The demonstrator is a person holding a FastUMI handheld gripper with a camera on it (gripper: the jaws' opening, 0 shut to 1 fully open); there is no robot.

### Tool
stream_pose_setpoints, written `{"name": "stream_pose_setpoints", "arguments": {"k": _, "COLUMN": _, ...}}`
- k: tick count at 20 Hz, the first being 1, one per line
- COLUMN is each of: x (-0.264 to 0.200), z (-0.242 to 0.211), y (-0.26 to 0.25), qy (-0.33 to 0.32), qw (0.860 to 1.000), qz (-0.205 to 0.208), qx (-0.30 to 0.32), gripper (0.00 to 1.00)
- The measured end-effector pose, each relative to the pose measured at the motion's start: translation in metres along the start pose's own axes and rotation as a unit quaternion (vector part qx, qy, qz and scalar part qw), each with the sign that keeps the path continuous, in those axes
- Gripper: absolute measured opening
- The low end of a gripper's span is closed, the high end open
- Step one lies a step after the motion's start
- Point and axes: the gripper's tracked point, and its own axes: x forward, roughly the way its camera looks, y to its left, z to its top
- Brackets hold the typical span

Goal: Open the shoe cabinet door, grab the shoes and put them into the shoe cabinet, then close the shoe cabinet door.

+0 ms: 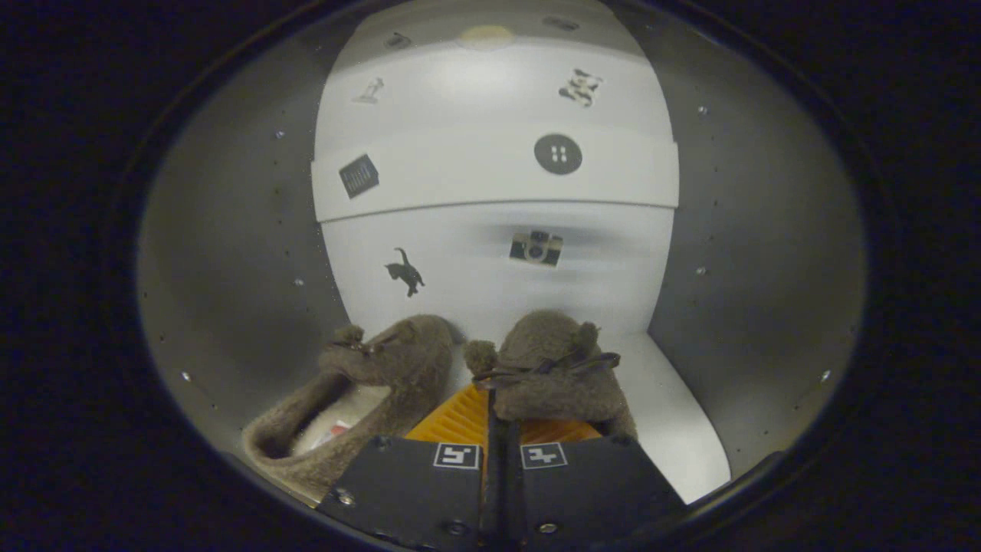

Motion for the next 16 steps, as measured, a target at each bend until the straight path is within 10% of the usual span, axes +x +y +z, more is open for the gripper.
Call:
{"name": "stream_pose_setpoints", "arguments": {"k": 5, "x": 0.005, "z": -0.010, "y": 0.003, "qy": 0.025, "qw": 1.000, "qz": -0.012, "qx": -0.005, "gripper": 0.14}}
{"name": "stream_pose_setpoints", "arguments": {"k": 16, "x": -0.069, "z": 0.001, "y": 0.016, "qy": -0.030, "qw": 0.999, "qz": 0.006, "qx": -0.020, "gripper": 0.77}}
